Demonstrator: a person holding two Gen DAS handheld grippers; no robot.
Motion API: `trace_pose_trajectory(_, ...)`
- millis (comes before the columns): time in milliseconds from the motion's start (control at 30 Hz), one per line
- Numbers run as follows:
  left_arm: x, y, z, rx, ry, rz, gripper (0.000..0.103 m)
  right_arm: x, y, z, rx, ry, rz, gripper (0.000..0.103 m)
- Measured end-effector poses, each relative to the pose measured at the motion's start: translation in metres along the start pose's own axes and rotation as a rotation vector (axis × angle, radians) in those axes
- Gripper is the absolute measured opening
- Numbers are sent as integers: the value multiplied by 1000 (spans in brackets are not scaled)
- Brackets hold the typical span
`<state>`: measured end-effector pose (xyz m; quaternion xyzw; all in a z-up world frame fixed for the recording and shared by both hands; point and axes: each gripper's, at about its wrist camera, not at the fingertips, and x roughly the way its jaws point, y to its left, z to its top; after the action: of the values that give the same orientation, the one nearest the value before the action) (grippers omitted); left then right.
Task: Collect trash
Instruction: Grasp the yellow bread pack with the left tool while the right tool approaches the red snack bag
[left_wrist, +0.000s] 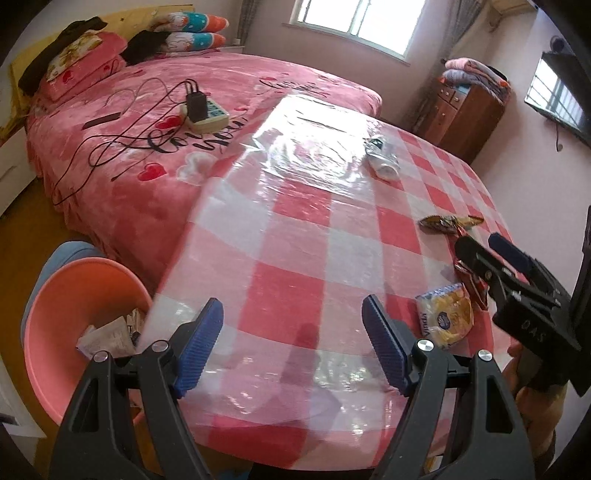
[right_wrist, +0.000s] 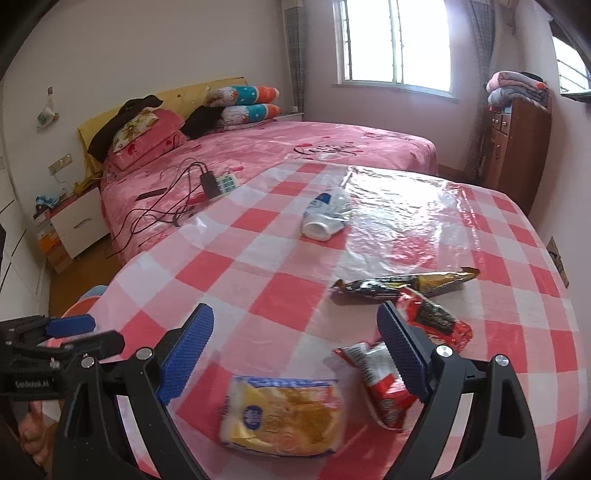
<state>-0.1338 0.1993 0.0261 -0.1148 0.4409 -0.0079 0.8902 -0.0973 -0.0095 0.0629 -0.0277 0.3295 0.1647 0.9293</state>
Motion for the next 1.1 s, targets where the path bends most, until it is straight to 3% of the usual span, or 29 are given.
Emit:
trace_pose_trajectory(667, 16, -79, -8, 167, 49, -47, 78, -7, -66, -4, 81, -18, -134, 89)
trace_pose_trajectory(1100, 28, -118, -14, 234, 90, -89, 78, -4, -106, -7, 170, 16, -132, 89)
